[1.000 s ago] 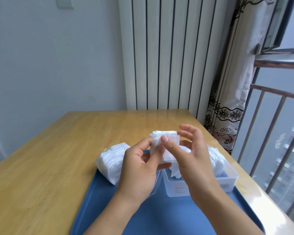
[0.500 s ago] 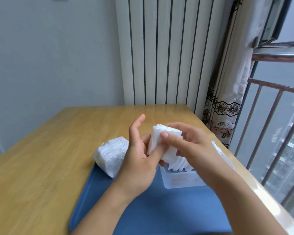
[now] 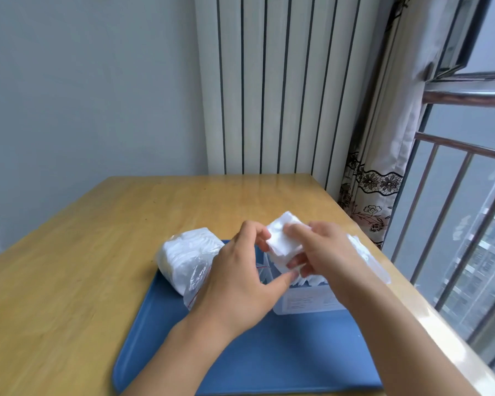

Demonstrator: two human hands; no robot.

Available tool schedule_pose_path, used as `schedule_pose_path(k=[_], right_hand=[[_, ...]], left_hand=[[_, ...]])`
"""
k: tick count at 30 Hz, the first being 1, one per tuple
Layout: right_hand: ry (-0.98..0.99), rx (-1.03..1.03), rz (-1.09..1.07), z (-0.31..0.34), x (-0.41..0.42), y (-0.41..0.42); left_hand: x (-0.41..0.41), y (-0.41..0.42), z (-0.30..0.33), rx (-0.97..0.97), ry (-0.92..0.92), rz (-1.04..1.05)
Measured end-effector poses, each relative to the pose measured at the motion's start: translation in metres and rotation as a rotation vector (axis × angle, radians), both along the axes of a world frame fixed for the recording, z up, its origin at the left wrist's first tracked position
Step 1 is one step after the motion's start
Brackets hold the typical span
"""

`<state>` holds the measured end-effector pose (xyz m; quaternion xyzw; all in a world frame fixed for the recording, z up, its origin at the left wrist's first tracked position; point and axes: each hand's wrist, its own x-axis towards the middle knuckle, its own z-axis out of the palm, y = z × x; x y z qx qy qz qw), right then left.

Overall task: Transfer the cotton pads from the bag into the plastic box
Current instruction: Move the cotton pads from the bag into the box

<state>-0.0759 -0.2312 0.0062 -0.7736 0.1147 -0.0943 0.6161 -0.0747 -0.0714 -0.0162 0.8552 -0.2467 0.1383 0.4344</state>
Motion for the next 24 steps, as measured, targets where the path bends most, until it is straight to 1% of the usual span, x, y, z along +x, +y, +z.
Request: schedule_pose_path(k=[3,6,8,10,14,16,17,22,24], right_hand=[[0.005,-0.369,-0.095,-0.009,0.007,0.001],[-0.035,-0.637,-0.206,-0.018,0.011,-0.001],[-0.038,-0.75,-0.271,-0.022,0.012,0.0],[-0.007,-0.829,-0.321,-0.022,0.011,0.003],[0.111,-0.973,-0.323,-0.014,0.012,0.01],[0.111,-0.997,-0.283,-0.015,0.014,0.012],[0.087,-0.977,-0.252,-0.016,0.015,0.011],[0.027,-0.737,-0.035,-0.02,0.016,-0.005],[-0.02,-0.667,-0.038,-0.018,0.014,-0.006]], left_hand=[[0.003,0.001,-0.004,0.071,0.003,0.031],[0.004,0.001,-0.005,0.208,-0.04,-0.032],[0.002,-0.002,-0.007,0.336,-0.013,-0.086],[0.002,-0.004,-0.012,0.409,-0.007,-0.112],[0.005,-0.01,-0.015,0.353,0.005,-0.144],[0.003,-0.012,-0.014,0.319,0.002,-0.145],[0.002,-0.012,-0.014,0.317,-0.001,-0.138],[0.0,-0.01,-0.017,0.457,0.016,-0.093],[-0.001,-0.01,-0.015,0.489,0.022,-0.085]])
